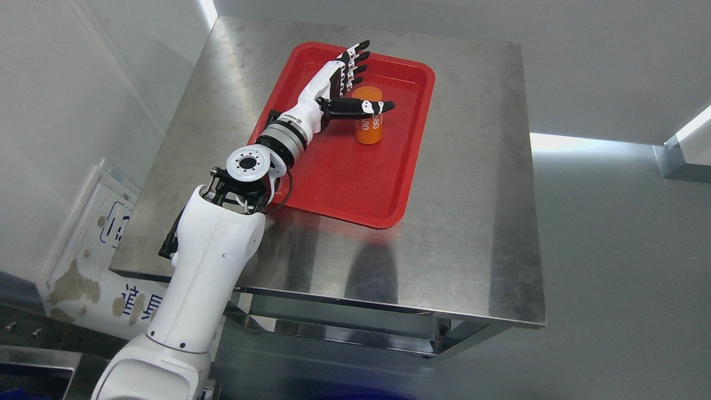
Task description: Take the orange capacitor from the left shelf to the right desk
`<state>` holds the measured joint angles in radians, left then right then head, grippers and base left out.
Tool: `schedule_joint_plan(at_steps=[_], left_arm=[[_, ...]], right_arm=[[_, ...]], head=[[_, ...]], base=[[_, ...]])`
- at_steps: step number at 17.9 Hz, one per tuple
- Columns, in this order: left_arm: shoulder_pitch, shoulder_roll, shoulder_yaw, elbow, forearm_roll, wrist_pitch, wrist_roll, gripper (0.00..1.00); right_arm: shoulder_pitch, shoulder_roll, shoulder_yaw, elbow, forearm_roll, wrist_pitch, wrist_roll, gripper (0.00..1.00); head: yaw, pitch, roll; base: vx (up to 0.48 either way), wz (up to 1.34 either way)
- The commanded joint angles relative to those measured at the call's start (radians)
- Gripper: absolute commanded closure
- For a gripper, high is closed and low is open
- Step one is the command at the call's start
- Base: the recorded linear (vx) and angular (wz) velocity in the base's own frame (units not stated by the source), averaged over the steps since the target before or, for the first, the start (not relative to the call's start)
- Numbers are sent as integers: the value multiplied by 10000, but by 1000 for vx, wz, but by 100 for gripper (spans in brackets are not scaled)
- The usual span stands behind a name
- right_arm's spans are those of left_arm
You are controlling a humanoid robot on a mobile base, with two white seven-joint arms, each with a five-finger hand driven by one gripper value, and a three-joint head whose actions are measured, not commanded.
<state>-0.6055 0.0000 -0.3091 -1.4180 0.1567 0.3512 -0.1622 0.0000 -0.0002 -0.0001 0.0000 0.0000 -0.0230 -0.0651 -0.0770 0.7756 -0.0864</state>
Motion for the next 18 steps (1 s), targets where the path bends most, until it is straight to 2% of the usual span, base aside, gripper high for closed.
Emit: schedule_joint_plan(at_steps=[1,4,11,12,15,18], left_arm=[[-478,175,2151,-991,-2,338,-4,0],[-465,175,3441,-991,28,140,-19,0],[1480,175,4211,-3074,28,-29,27,0],[1712,175,4272,-3047,28,-288,27,0],[2570,175,4242,-3047,44,-2050,-262,0],[3337,175,4257,-3047,28,-2284,-495,0]], right_arm=[[215,-173,-122,-174,61,0,7,0],[215,-173,-122,-174,61,0,7,0],[215,-173,-122,-174,61,0,7,0],[215,-173,-122,-174,61,0,7,0],[215,-173,-122,-174,61,0,7,0],[215,-173,-122,-174,61,0,7,0]], head=[[0,0,0],[0,0,0],[0,0,0],[0,0,0],[0,1,0],[0,0,0]], base=[[0,0],[0,0],[0,0],[0,0],[0,0],[0,0]])
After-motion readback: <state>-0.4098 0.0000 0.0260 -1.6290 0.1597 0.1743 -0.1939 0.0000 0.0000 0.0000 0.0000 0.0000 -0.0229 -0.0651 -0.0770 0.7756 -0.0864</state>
